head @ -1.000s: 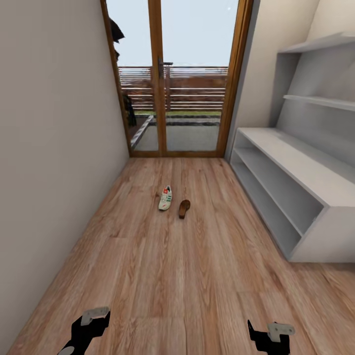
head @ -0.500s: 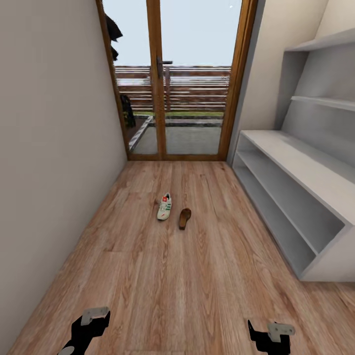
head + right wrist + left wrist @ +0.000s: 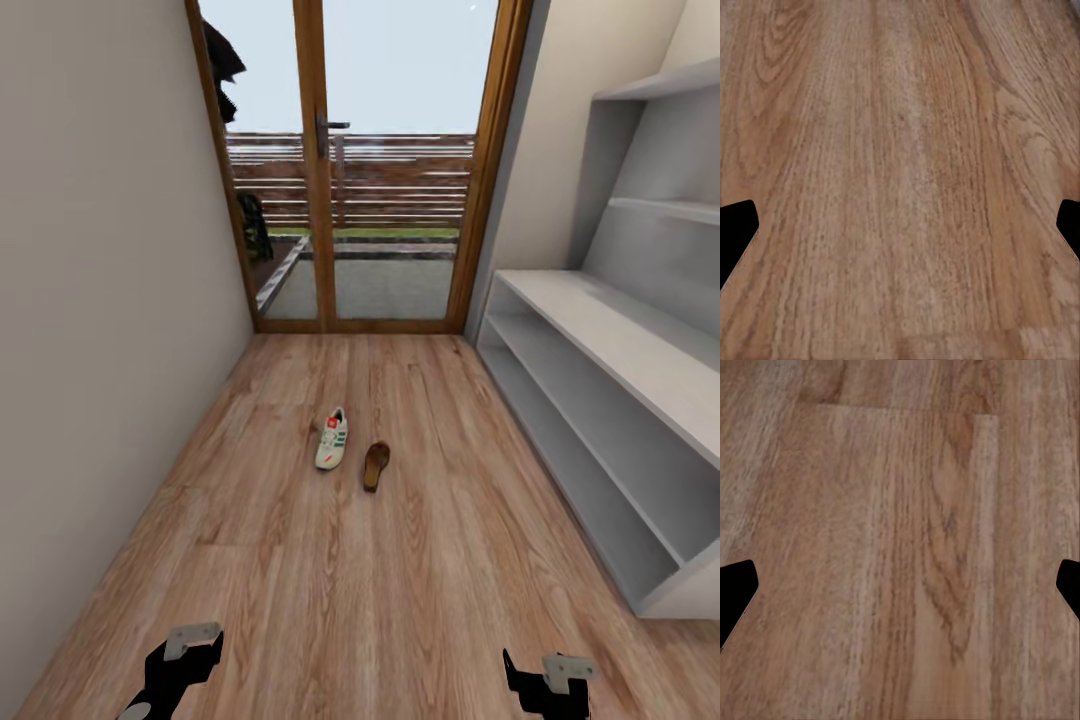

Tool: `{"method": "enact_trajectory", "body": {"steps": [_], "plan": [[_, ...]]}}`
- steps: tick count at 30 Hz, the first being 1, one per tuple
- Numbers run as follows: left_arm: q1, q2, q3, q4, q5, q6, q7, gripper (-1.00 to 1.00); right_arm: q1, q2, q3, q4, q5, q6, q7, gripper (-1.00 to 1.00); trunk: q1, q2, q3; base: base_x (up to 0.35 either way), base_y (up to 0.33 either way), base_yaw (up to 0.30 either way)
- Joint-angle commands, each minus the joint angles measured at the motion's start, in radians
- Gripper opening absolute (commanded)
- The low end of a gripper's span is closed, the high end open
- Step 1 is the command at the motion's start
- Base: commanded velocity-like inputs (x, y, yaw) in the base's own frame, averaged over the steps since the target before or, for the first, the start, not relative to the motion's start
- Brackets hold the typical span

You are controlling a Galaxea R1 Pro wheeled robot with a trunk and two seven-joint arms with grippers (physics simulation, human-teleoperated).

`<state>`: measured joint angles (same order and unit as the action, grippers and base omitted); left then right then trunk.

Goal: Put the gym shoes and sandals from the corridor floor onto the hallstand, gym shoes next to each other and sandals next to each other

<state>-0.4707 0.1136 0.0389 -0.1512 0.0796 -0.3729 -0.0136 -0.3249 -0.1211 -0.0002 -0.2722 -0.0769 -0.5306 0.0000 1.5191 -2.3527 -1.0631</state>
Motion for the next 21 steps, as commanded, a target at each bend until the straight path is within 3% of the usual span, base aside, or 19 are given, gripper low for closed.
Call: {"method": "enact_trajectory", "body": {"steps": [1,10,21], "plan": [[0.000,0.000,0.001,0.001,0.006,-0.003,-0.002,1.00,-0.001,0.000,0.002,0.000,-0.008,-0.003,0.002,1.00,0.000,0.000,-0.001,0.338,0.000,0.000],[-0.001,0.000,0.001,0.001,0.006,-0.003,-0.002,1.00,-0.001,0.000,0.002,0.001,-0.009,-0.003,0.002,1.00,0.000,0.000,0.000,0.338,0.000,-0.041],[-0.001,0.000,0.001,0.001,0.006,-0.003,-0.002,1.00,-0.001,0.001,0.002,0.001,-0.009,-0.003,0.002,1.00,0.000,0.000,0.008,0.338,0.000,-0.208]]}}
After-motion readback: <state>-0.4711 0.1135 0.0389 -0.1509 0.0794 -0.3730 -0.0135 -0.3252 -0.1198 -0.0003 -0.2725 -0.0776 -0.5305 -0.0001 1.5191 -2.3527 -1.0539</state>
